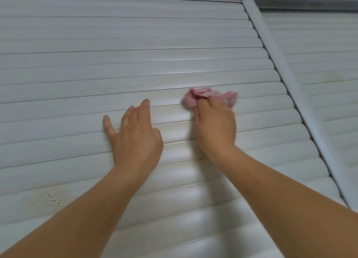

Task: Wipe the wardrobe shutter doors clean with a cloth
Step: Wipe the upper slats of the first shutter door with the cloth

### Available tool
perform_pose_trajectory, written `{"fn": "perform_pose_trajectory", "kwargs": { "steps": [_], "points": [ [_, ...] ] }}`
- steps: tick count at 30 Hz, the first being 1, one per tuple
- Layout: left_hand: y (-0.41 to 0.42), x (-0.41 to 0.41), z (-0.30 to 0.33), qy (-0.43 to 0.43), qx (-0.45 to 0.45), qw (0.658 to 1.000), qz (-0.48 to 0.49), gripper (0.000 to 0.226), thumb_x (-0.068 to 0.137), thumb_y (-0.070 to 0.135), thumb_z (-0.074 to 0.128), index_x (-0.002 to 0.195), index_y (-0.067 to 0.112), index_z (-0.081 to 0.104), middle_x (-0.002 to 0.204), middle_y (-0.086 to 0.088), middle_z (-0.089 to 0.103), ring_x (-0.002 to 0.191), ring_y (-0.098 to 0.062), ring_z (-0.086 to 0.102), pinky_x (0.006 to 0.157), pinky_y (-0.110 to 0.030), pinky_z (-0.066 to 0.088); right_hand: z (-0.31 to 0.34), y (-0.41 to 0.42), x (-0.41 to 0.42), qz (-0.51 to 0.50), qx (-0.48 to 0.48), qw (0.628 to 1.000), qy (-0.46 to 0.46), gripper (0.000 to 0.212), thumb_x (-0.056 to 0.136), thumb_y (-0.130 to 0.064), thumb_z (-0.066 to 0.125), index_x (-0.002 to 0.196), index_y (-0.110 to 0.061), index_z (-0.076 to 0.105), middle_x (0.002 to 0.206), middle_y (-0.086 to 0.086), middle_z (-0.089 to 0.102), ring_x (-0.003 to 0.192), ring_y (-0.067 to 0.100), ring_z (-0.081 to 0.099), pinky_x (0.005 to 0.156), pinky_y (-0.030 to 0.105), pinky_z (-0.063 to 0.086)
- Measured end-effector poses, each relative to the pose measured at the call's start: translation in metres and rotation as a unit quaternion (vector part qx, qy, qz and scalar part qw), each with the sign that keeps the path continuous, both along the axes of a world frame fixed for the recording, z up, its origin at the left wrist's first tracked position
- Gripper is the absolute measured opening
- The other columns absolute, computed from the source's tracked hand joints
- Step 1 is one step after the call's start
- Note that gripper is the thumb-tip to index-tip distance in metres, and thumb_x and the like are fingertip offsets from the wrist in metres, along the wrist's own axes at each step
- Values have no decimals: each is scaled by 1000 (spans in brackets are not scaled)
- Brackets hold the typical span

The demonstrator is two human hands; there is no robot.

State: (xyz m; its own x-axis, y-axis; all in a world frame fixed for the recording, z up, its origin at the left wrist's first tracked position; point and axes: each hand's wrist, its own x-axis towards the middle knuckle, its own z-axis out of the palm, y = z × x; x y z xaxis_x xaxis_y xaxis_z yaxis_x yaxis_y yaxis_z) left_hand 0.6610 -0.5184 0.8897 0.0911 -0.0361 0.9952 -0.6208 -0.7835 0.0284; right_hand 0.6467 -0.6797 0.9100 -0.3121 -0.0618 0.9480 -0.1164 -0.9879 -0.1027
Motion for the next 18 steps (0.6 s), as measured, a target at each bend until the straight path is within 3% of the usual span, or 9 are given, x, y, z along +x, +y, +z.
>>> {"fn": "perform_pose_trajectory", "kwargs": {
  "steps": [5,8,12,15,18],
  "points": [
    [3,-1,-5,-8,9,1000,1,65,89,15,38,148,21,12,151,-1,27,142,-10,15,113,-49,-8,-2,37,2,9,-120,991,59,34,85,-32,41,93,-18,71,86,3,66,79,30,60,67,35,45],
    [6,-1,-6,-6,12,1000,0,63,90,14,37,148,20,13,151,-1,28,141,-10,16,112,-49,-9,-3,11,-9,-25,-131,988,83,26,87,-27,52,106,-22,68,100,2,66,91,32,61,67,38,45],
    [10,-1,-9,1,25,1000,4,61,91,14,35,148,23,12,151,2,27,142,-9,12,113,-48,-10,-4,-60,-32,-15,-9,993,118,35,96,-27,42,128,-30,54,131,1,53,117,31,49,81,42,46],
    [12,-2,-12,7,49,999,15,62,91,18,33,148,29,11,152,9,23,142,-8,9,112,-50,-10,-16,-105,-50,87,141,984,67,30,98,-27,37,119,-25,59,126,0,52,119,31,46,83,39,41],
    [14,-4,-18,10,67,998,14,63,90,19,33,147,31,10,152,10,24,142,-8,9,112,-50,-11,-29,-105,-44,75,189,978,52,33,99,-22,36,120,-12,60,131,14,50,120,38,42,87,46,41]
  ]
}}
